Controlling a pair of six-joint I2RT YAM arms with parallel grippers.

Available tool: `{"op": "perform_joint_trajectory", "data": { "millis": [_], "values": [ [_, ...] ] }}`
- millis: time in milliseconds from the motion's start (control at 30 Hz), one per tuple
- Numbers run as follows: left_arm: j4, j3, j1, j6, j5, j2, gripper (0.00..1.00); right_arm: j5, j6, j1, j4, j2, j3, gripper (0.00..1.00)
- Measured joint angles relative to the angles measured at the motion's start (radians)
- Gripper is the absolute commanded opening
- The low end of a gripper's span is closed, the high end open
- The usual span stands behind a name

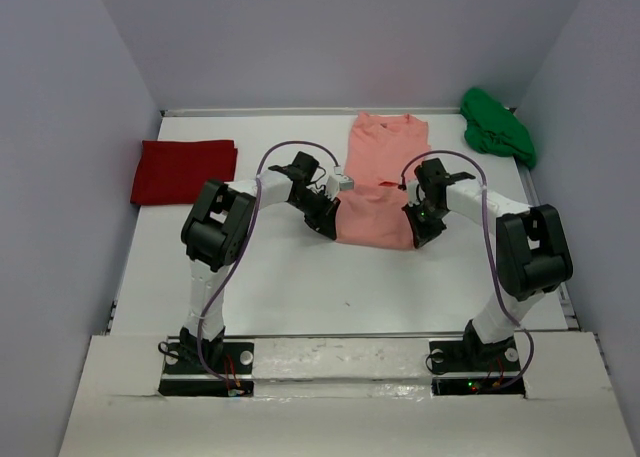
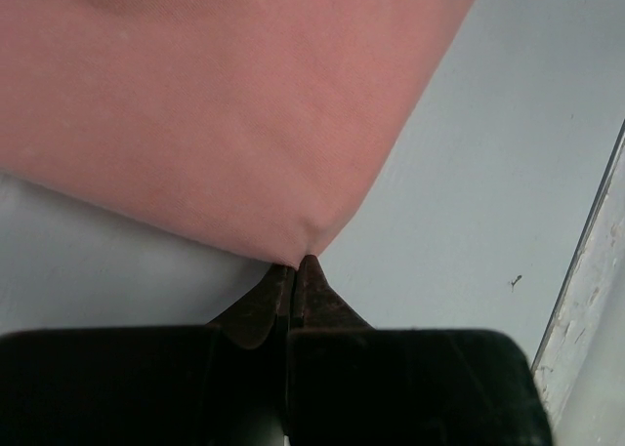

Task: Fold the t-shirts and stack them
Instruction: Fold the tshirt

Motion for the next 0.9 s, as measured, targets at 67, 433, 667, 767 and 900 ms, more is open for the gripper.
{"op": "perform_joint_trajectory", "data": {
  "millis": [67, 433, 667, 767, 900],
  "values": [
    [-0.002, 0.0, 0.0, 0.002, 0.001, 0.0, 0.0, 0.003, 0.001, 0.0, 0.007, 0.0, -0.013, 0.0],
    [-0.053, 0.002, -0.002, 0.052, -0.001, -0.011, 0.0, 0.026, -0.01, 0.0, -0.019, -0.017, -0.012, 0.0],
    [-0.129, -0.01, -0.007, 0.161, 0.01, -0.135, 0.0, 0.013, -0.056, 0.0, -0.118, -0.161, 0.013, 0.0],
    [-0.149, -0.036, -0.01, 0.2, 0.02, -0.236, 0.0, 0.0, -0.085, 0.0, -0.173, -0.228, 0.026, 0.0],
    [-0.186, -0.047, -0.011, 0.258, 0.053, -0.351, 0.0, -0.007, -0.12, 0.0, -0.249, -0.3, 0.035, 0.0]
  ]
}}
